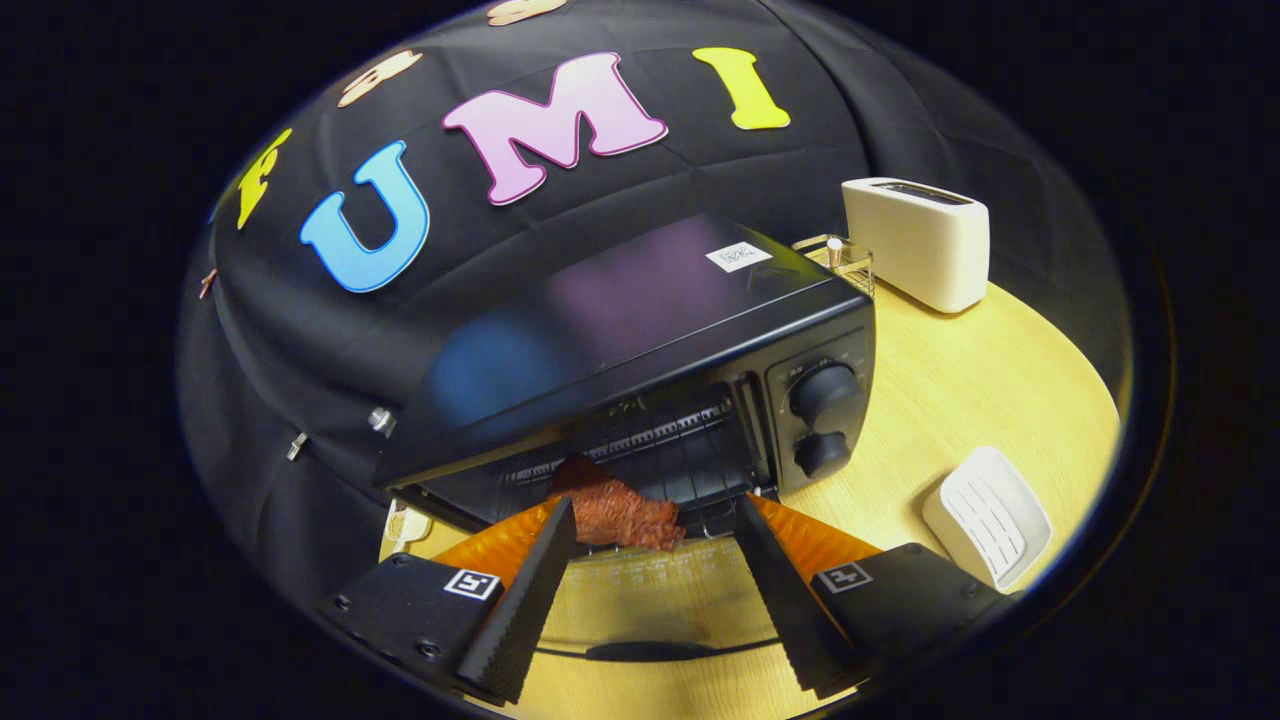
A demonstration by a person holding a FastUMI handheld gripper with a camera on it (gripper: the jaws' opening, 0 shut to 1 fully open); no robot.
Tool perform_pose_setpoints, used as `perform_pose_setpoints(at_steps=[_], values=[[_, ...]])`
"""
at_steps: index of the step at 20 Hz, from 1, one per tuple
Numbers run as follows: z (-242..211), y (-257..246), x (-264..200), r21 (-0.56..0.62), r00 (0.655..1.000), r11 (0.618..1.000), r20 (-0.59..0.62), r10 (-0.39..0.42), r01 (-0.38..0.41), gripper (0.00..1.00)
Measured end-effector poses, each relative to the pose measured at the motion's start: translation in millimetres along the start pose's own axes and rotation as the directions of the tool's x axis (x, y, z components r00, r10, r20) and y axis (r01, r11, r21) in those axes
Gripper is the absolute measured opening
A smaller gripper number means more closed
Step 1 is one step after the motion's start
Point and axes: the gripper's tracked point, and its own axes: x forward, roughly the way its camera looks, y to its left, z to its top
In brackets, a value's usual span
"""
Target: Open the toaster oven, put the food inside, and close the toaster oven door.
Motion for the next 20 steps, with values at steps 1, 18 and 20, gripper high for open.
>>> perform_pose_setpoints(at_steps=[1, 18, 20], values=[[-2.6, 1.0, -8.1, -0.009, 1.000, 1.000, -0.006, 0.004, -0.004, 0.98], [-114.9, 10.1, -80.1, -0.254, 0.975, 0.966, -0.224, -0.008, -0.050, 0.99], [-135.7, 1.7, -77.7, -0.281, 0.962, 0.959, -0.269, -0.038, -0.040, 0.99]])
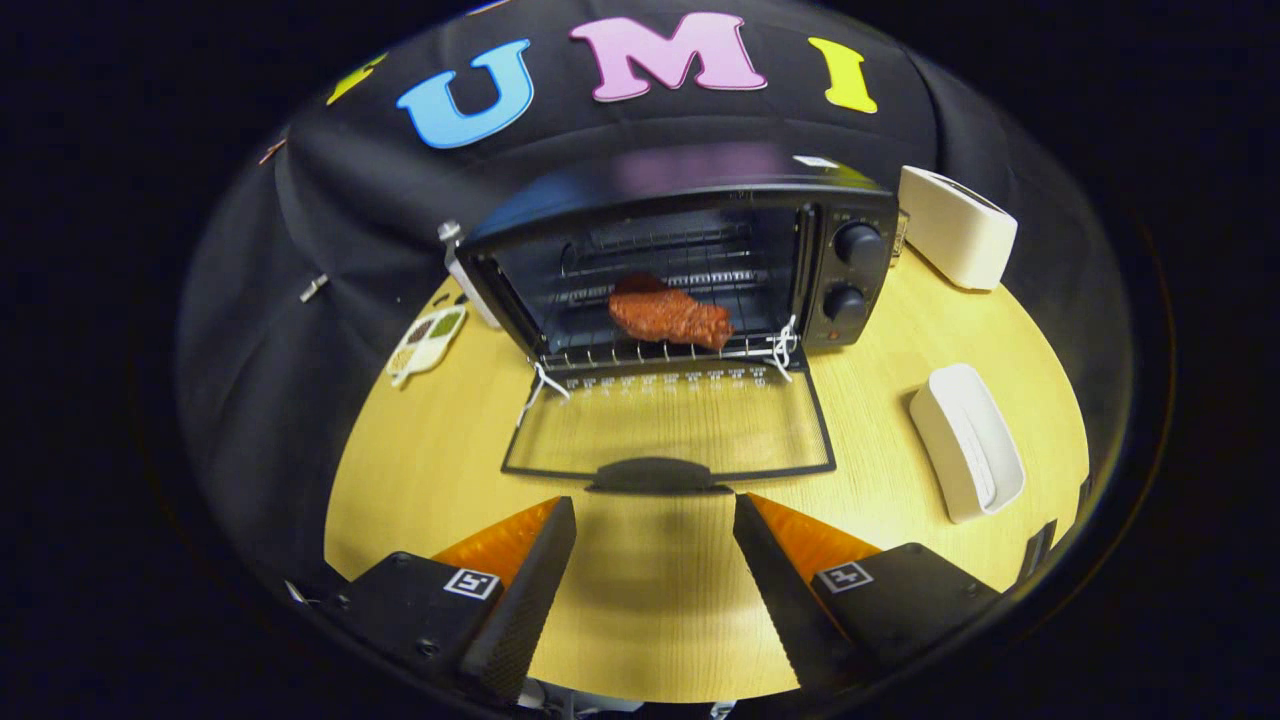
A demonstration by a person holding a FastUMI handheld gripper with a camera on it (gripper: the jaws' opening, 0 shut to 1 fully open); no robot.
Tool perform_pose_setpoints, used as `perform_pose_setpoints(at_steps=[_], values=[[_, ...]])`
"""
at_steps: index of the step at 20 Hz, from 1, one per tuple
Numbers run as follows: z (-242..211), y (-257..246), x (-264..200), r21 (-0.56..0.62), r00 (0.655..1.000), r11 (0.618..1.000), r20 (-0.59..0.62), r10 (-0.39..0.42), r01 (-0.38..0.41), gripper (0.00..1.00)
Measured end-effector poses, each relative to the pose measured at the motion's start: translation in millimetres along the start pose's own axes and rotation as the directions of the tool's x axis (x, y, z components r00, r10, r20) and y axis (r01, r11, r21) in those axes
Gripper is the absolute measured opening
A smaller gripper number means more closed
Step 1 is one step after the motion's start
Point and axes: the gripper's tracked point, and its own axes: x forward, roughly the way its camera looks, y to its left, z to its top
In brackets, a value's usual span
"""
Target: Open the toaster oven, put the food inside, and close the toaster oven door.
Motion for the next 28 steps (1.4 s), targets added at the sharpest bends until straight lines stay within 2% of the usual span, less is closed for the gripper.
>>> perform_pose_setpoints(at_steps=[3, 7, 11, 17, 20, 28], values=[[-26.8, -3.9, 22.3, -0.004, 0.996, 0.999, -0.082, -0.036, 0.036, 0.98], [-45.7, -2.3, 48.0, -0.069, 0.988, 0.995, -0.137, -0.074, 0.065, 0.99], [-48.0, 2.9, 64.8, -0.031, 0.980, 0.994, -0.168, -0.105, 0.101, 0.99], [-30.1, -3.5, 85.0, -0.027, 0.965, 0.977, -0.151, -0.214, 0.212, 0.98], [-26.8, -1.6, 83.4, -0.023, 0.964, 0.975, -0.149, -0.221, 0.220, 0.99], [-14.4, 2.9, 61.7, -0.013, 0.979, 0.983, -0.084, -0.183, 0.183, 0.99]])
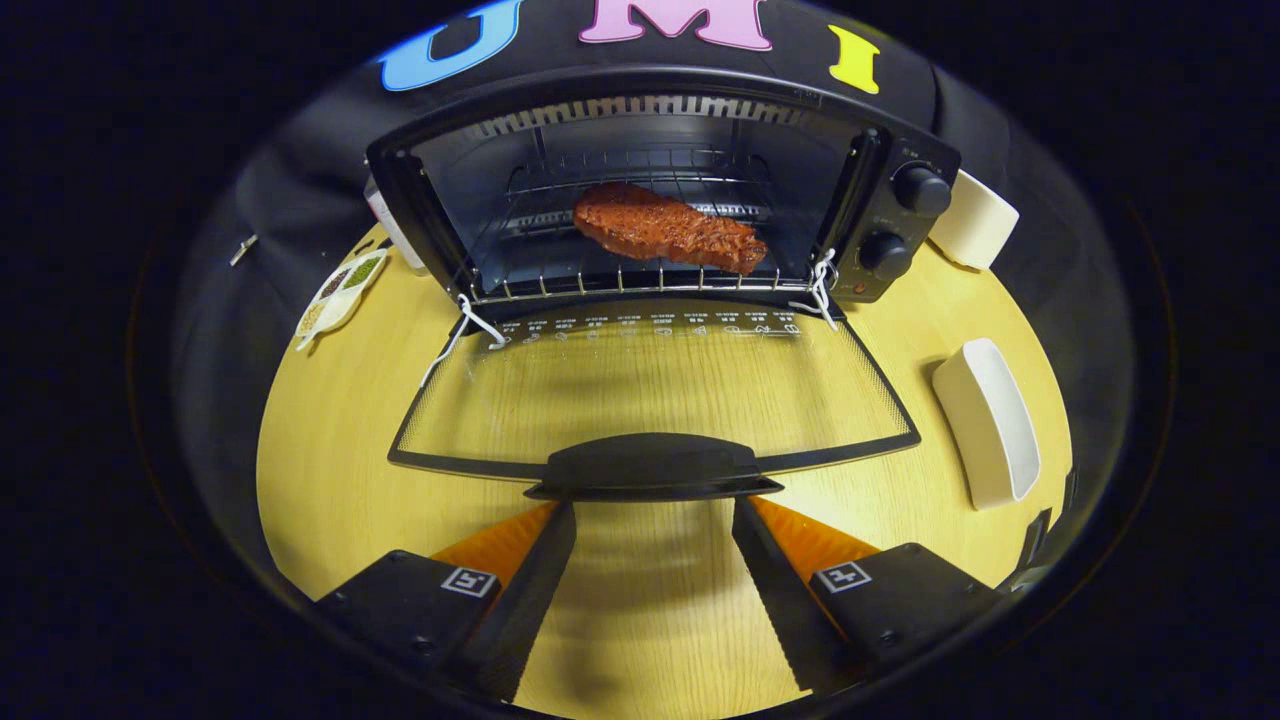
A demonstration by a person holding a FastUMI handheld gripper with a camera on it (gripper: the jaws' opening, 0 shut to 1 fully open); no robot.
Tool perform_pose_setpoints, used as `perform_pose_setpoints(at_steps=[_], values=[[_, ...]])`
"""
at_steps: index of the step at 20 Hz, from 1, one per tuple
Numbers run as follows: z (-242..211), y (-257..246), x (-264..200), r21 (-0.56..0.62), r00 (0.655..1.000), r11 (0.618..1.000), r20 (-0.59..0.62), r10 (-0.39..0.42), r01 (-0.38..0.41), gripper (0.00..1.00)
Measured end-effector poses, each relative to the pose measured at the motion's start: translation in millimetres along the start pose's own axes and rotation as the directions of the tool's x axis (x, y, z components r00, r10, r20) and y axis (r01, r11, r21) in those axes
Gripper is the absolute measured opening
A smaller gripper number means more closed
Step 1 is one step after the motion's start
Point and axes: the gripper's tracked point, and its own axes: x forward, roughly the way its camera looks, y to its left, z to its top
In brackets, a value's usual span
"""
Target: Open the toaster oven, put the food inside, and close the toaster oven door.
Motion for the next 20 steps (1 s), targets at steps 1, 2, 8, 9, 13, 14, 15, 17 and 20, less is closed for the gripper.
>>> perform_pose_setpoints(at_steps=[1, 2, 8, 9, 13, 14, 15, 17, 20], values=[[2.8, 1.0, -5.2, 0.005, 1.000, 1.000, 0.018, 0.009, -0.009, 0.99], [5.7, 1.5, -9.1, 0.004, 0.999, 1.000, 0.033, 0.020, -0.020, 0.99], [21.7, 0.3, -34.5, 0.005, 0.990, 0.998, 0.128, 0.058, -0.059, 0.99], [24.7, 0.1, -40.0, 0.007, 0.988, 0.998, 0.144, 0.063, -0.064, 0.99], [55.7, 0.6, -62.4, 0.040, 0.970, 0.994, 0.227, 0.085, -0.097, 0.99], [64.9, -2.1, -68.0, 0.046, 0.966, 0.994, 0.246, 0.085, -0.100, 0.99], [74.3, -4.0, -75.8, 0.054, 0.961, 0.993, 0.264, 0.086, -0.104, 0.99], [97.3, -4.9, -94.7, 0.088, 0.943, 0.988, 0.321, 0.091, -0.126, 0.99], [134.3, -18.0, -114.0, 0.094, 0.912, 0.987, 0.403, 0.082, -0.131, 0.99]])
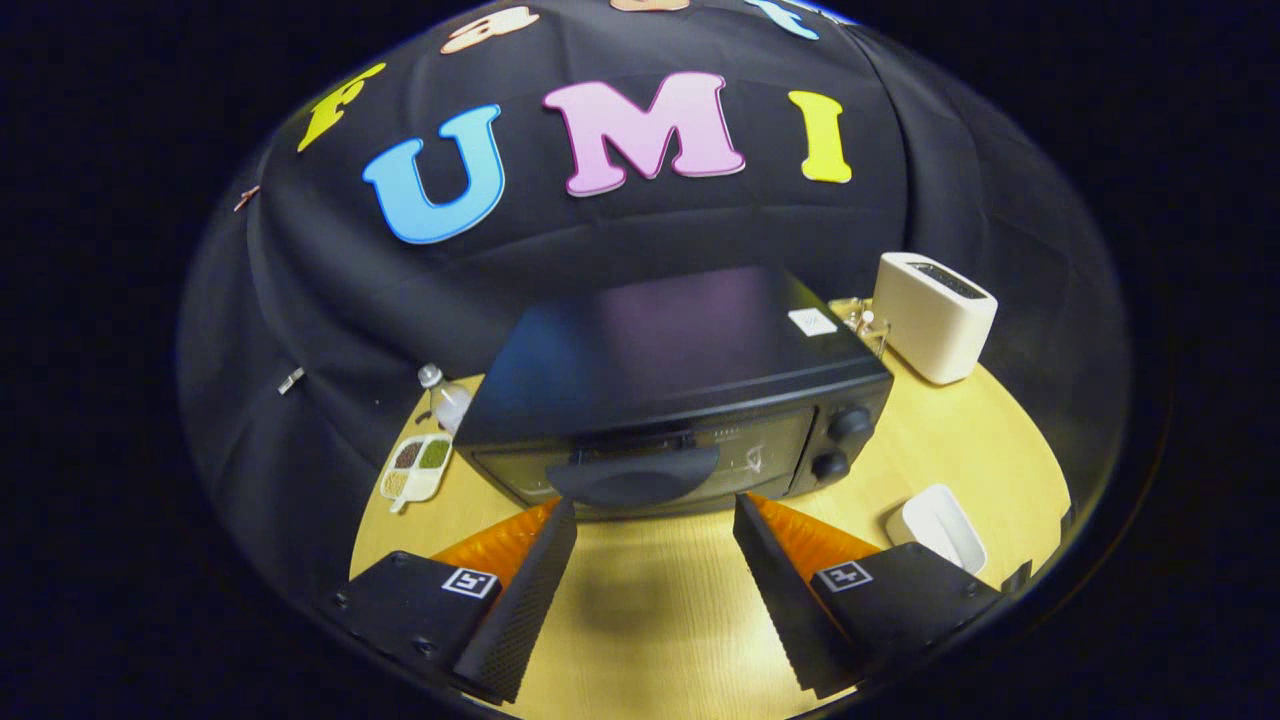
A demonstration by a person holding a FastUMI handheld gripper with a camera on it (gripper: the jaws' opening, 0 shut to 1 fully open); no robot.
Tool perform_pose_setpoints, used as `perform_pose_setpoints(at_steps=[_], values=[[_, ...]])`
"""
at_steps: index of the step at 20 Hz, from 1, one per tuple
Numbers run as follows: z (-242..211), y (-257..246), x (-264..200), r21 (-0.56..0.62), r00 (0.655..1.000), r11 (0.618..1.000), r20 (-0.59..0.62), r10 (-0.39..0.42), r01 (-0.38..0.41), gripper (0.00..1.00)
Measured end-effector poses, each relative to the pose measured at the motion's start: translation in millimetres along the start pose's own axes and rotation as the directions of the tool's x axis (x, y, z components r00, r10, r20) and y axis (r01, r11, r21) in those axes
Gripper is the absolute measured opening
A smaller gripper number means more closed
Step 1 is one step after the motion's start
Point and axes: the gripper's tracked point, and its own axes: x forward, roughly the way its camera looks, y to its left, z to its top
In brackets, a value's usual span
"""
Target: Open the toaster oven, put the food inside, and close the toaster oven door.
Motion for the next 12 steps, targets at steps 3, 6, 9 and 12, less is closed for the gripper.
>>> perform_pose_setpoints(at_steps=[3, 6, 9, 12], values=[[19.3, -6.1, -12.9, -0.026, 0.999, 1.000, 0.053, 0.002, -0.001, 0.99], [37.4, -10.6, -26.9, -0.053, 0.995, 0.999, 0.099, 0.007, -0.002, 0.99], [54.8, -14.5, -39.9, -0.075, 0.990, 0.997, 0.138, 0.014, -0.004, 0.99], [76.0, -18.5, -51.1, -0.085, 0.983, 0.996, 0.182, 0.019, -0.004, 0.99]])
